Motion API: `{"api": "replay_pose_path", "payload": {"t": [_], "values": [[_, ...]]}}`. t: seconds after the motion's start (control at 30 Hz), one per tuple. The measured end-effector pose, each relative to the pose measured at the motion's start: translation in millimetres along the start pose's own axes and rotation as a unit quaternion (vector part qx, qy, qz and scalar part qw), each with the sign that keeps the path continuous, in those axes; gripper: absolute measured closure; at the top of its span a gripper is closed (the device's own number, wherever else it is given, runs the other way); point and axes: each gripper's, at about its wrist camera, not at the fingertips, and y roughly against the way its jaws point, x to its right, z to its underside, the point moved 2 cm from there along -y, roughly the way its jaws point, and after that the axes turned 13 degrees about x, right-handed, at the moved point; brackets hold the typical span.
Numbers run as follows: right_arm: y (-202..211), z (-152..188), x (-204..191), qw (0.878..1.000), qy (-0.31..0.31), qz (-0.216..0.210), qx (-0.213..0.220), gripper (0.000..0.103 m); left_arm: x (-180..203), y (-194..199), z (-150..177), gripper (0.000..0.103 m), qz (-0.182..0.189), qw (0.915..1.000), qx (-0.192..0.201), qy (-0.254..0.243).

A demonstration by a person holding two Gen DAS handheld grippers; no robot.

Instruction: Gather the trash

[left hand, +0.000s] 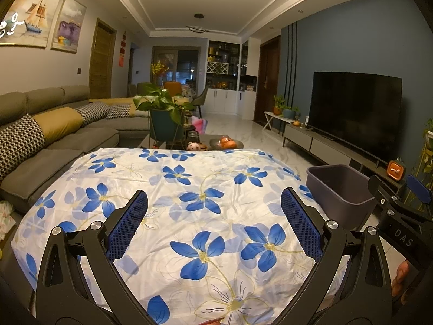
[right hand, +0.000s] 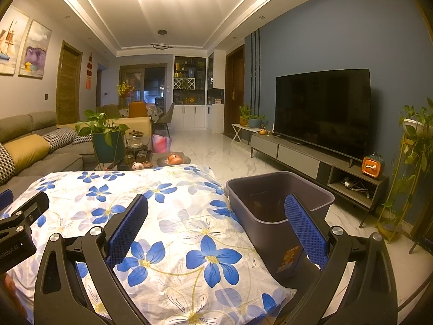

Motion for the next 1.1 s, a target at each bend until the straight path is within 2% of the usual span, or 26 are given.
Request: {"api": "replay_pose_path", "payload": {"t": [1.1], "values": [[1.3, 1.1, 0.2, 1.0, -0.003, 0.002, -0.001, 0.006, 1.0, 0.7, 1.9, 0.006, 0.003, 1.0, -0.001, 0.0]]}}
